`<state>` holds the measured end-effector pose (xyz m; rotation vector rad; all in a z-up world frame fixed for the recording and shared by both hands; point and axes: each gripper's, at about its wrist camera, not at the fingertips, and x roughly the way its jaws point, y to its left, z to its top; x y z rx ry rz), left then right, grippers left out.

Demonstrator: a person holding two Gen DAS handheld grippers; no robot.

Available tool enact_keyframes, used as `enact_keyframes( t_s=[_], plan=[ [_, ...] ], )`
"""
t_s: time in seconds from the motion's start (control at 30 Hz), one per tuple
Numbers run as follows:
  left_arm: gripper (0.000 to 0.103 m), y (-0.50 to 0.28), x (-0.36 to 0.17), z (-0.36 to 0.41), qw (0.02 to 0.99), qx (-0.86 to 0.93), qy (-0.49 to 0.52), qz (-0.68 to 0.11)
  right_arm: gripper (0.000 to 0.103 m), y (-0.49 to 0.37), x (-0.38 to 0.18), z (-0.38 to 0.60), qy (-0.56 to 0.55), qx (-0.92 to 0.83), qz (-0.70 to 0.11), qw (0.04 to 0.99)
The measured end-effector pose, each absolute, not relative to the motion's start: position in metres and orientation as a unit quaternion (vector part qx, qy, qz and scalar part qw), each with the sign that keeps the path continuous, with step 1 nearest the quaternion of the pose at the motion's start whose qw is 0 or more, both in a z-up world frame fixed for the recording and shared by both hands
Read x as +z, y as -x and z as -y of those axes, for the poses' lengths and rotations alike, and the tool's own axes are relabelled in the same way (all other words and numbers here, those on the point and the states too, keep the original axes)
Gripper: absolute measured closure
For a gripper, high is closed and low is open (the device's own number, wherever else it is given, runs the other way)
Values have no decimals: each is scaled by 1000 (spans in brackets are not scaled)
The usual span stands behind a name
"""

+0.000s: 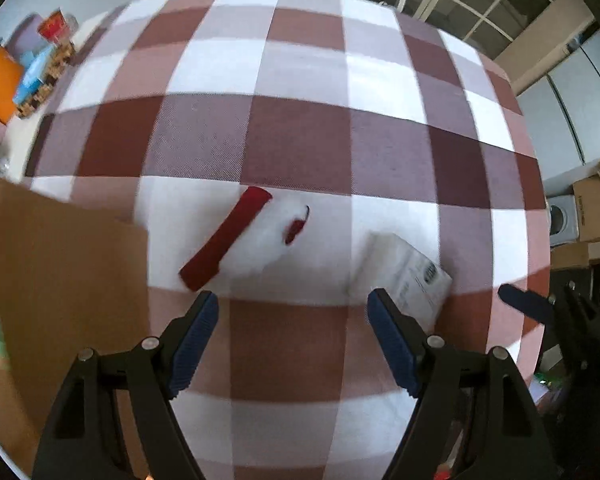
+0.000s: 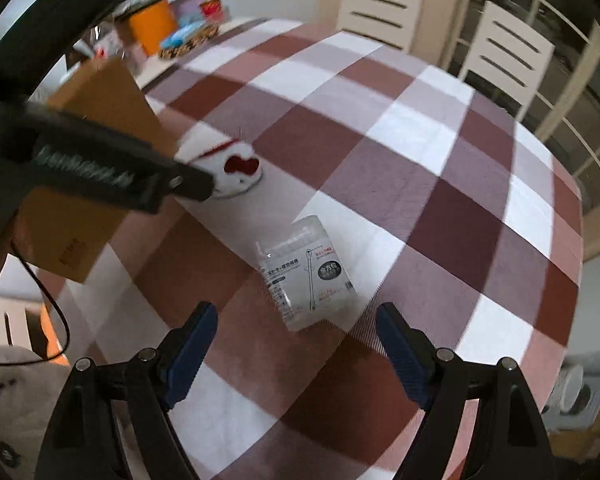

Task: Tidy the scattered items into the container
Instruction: 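Grasp the white plush with the left gripper while the right grasps the clear cotton-swab box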

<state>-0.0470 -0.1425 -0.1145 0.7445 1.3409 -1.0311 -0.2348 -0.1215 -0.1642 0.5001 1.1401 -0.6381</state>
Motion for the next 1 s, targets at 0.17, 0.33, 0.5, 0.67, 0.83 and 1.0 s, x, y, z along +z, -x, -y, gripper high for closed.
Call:
enact_keyframes(
  t_s=[0.17,0.33,0.5,0.67,0.83,1.0],
  plan=[
    [25,32,-145,155,601,-427,-319,-596,19,224,-190,133,-203,-273,-554,760],
    [25,22,-166,164,590,-428,-316,-608,19,211,-212,136,-172,-253,-580,755],
    [25,10,-181,171,591,-421,-303,-617,19,200,-227,142,-171,-239,-587,754],
    [18,3,-183,180,605,-419,-311,-601,21,193,-240,149,-170,-239,-602,743],
    [9,-5,-187,189,617,-418,-321,-584,29,196,-239,154,-183,-246,-588,749],
    [1,-13,-189,196,624,-418,-320,-577,35,200,-235,157,-196,-251,-578,752]
  ],
)
